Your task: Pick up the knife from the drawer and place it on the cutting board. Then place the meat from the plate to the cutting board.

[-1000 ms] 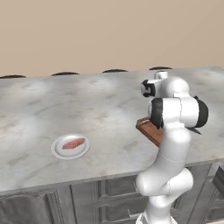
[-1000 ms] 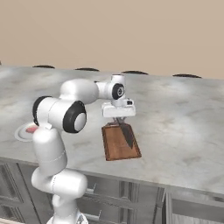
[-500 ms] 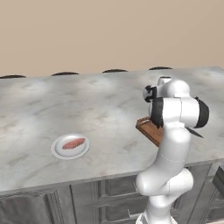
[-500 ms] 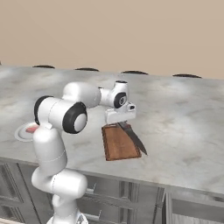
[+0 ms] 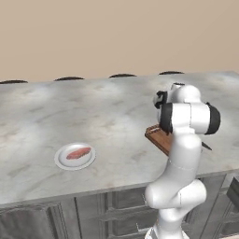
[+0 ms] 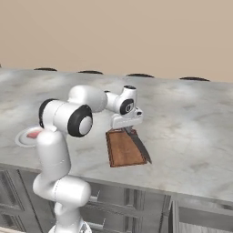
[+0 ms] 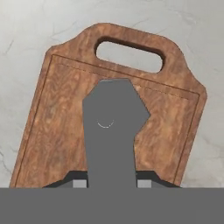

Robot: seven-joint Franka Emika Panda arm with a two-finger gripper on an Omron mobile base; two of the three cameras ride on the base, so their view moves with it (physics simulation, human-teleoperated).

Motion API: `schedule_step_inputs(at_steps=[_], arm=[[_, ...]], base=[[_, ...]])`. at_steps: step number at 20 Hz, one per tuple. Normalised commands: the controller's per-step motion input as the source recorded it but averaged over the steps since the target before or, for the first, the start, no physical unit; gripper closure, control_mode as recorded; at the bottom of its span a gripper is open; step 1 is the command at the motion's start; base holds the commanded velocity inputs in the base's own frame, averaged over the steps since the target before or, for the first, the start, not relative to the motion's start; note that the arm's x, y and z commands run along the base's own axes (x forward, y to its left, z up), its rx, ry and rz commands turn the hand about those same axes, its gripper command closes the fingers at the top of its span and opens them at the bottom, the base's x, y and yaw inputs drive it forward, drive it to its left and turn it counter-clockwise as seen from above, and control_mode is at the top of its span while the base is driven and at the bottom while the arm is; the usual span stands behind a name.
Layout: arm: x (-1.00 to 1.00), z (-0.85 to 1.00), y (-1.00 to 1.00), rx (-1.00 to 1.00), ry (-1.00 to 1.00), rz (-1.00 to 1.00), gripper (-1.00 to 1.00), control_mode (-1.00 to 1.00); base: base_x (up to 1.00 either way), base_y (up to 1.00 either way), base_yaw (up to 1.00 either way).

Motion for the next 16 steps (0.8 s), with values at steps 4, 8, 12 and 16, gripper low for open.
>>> schedule_step_inputs(at_steps=[4,8,12,16], arm=[[0.28,0.0,0.0,0.06,0.0,-0.16,1.0,-1.0],[0.27,-0.01,0.0,0.04,0.0,-0.14,1.0,-1.0],[0.18,-0.11,-0.05,0.03,0.0,-0.09,1.0,-1.0],[0.13,-0.24,-0.01,0.0,0.0,-0.06,1.0,-1.0]], base=[[0.0,0.0,0.0],[0.0,0.0,0.0],[0.0,0.0,0.0],[0.0,0.0,0.0]])
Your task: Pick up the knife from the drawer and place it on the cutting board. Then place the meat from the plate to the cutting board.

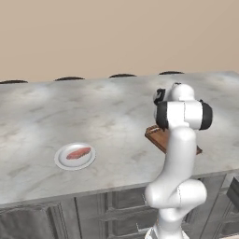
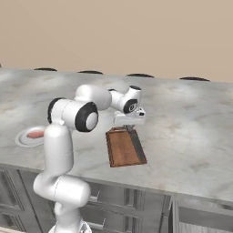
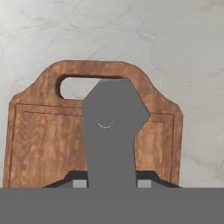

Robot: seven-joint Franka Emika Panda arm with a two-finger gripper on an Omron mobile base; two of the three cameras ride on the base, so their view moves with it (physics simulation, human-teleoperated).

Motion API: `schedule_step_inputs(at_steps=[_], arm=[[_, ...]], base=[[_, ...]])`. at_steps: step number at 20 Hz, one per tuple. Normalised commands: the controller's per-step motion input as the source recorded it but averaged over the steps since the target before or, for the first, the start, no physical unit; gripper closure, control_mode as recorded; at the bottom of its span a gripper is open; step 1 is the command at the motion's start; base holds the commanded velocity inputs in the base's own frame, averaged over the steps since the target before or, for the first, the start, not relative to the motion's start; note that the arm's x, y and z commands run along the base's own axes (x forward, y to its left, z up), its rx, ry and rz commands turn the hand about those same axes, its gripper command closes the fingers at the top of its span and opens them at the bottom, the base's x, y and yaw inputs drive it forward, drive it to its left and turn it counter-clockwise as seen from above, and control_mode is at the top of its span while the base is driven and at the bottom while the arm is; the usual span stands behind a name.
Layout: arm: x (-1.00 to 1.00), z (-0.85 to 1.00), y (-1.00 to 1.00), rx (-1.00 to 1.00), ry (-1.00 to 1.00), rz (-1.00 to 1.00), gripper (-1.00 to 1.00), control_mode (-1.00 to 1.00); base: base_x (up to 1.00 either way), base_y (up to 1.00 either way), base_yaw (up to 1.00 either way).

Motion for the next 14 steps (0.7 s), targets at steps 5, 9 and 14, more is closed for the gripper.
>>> schedule_step_inputs(at_steps=[5,9,14], arm=[[0.03,-0.28,-0.11,0.0,0.0,-0.01,1.0,-1.0],[0.0,-0.25,-0.29,0.0,0.0,0.0,1.0,-1.0],[0.01,-0.19,-0.23,0.0,0.0,0.0,1.0,-1.0]], base=[[0.0,0.0,0.0],[0.0,0.0,0.0],[0.0,0.0,0.0]])
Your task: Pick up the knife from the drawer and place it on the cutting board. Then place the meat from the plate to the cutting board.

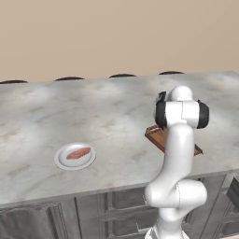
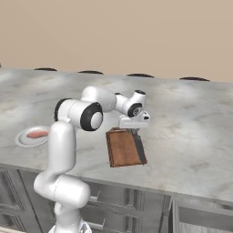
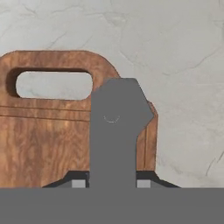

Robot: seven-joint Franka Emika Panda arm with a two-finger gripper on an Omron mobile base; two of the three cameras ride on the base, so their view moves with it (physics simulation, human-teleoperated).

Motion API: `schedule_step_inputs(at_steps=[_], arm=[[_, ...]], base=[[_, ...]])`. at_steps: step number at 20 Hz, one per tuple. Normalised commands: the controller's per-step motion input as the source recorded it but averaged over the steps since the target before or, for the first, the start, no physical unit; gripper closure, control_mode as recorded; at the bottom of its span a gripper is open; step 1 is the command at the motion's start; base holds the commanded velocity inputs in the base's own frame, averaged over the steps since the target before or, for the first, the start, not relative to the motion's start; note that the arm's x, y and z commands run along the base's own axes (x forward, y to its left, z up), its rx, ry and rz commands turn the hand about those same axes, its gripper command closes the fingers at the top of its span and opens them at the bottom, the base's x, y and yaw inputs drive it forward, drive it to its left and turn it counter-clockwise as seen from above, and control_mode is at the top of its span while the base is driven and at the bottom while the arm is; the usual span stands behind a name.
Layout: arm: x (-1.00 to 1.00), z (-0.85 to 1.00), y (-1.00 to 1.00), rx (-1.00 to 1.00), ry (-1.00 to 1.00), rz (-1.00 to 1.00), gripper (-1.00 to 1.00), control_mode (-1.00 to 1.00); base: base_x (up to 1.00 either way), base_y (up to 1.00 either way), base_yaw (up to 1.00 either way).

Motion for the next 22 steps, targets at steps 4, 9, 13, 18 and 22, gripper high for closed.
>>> schedule_step_inputs(at_steps=[4,9,13,18,22], arm=[[0.0,-0.16,-0.01,0.0,0.0,0.0,1.0,-1.0],[0.0,-0.12,0.0,0.0,0.0,0.0,1.0,-1.0],[0.0,-0.12,0.0,0.0,0.0,0.0,1.0,-1.0],[0.0,-0.08,0.0,0.0,0.0,0.0,-1.0,-1.0],[0.0,0.0,0.0,0.0,0.0,0.0,-1.0,-1.0]], base=[[0.0,0.0,0.0],[0.0,0.0,0.0],[0.0,0.0,0.0],[0.0,0.0,0.0],[0.0,0.0,0.0]])
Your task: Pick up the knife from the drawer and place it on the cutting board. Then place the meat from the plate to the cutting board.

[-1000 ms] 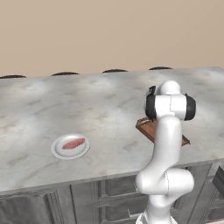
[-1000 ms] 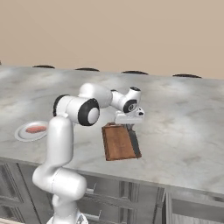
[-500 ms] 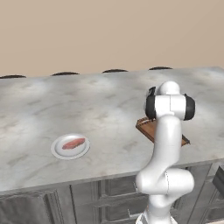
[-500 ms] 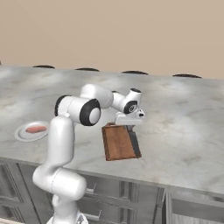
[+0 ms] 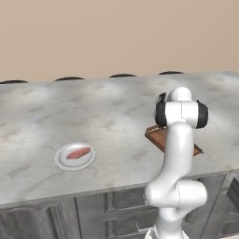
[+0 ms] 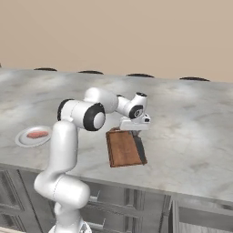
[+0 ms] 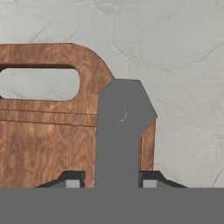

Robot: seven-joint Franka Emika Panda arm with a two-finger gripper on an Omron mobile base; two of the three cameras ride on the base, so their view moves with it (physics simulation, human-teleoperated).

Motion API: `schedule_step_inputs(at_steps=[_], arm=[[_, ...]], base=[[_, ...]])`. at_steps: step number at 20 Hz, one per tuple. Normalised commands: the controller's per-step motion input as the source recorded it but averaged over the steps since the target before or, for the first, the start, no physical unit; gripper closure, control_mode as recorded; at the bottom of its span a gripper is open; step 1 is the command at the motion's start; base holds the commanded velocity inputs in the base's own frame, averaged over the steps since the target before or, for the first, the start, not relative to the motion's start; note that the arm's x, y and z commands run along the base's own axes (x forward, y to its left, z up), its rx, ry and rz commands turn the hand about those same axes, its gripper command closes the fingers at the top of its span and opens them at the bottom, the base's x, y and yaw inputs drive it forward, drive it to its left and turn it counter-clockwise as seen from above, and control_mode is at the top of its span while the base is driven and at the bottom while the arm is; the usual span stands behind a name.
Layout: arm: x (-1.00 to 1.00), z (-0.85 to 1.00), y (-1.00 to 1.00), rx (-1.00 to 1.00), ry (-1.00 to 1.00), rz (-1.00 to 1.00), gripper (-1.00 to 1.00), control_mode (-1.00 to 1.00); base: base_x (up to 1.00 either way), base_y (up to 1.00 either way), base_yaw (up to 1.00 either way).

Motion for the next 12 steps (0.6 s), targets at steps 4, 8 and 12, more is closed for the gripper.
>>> schedule_step_inputs(at_steps=[4,8,12], arm=[[0.0,0.0,0.0,0.0,0.0,0.0,-1.0,-1.0],[0.0,0.08,0.03,0.0,0.0,0.0,-1.0,-1.0],[-0.04,0.43,0.09,0.0,-0.03,0.0,-1.0,-1.0]], base=[[0.0,0.0,0.0],[0.0,0.0,0.0],[0.0,0.0,0.0]])
